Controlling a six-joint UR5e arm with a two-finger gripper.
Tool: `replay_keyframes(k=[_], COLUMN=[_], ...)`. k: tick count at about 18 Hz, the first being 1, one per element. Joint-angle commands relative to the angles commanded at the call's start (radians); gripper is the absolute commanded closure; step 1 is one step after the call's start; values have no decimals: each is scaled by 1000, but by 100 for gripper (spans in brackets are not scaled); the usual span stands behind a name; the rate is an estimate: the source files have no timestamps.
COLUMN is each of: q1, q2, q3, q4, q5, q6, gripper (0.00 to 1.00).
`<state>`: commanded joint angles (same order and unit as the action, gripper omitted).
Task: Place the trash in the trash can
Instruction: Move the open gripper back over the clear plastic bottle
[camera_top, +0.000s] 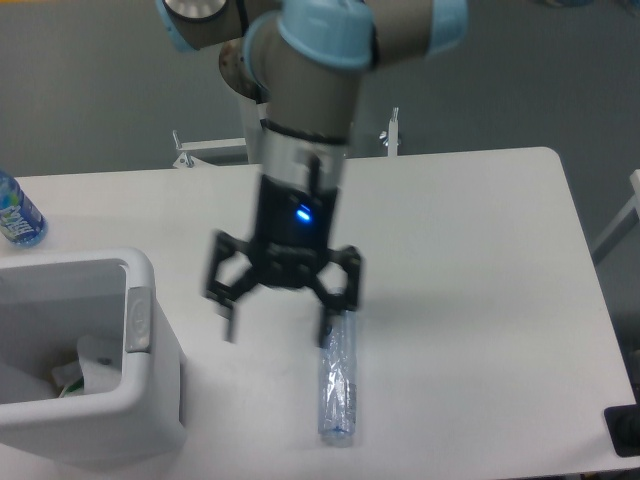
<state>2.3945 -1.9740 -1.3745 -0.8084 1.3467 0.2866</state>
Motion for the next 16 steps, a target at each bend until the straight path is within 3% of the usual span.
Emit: replay_keyframes(k=[6, 10, 16], q1=[23, 23, 15], q2=[-129, -201, -220], q3=[-5, -5, -61], q4=[0, 0, -2], q5=[3, 0, 3], q6=[135, 154, 154], gripper=[0, 0, 0])
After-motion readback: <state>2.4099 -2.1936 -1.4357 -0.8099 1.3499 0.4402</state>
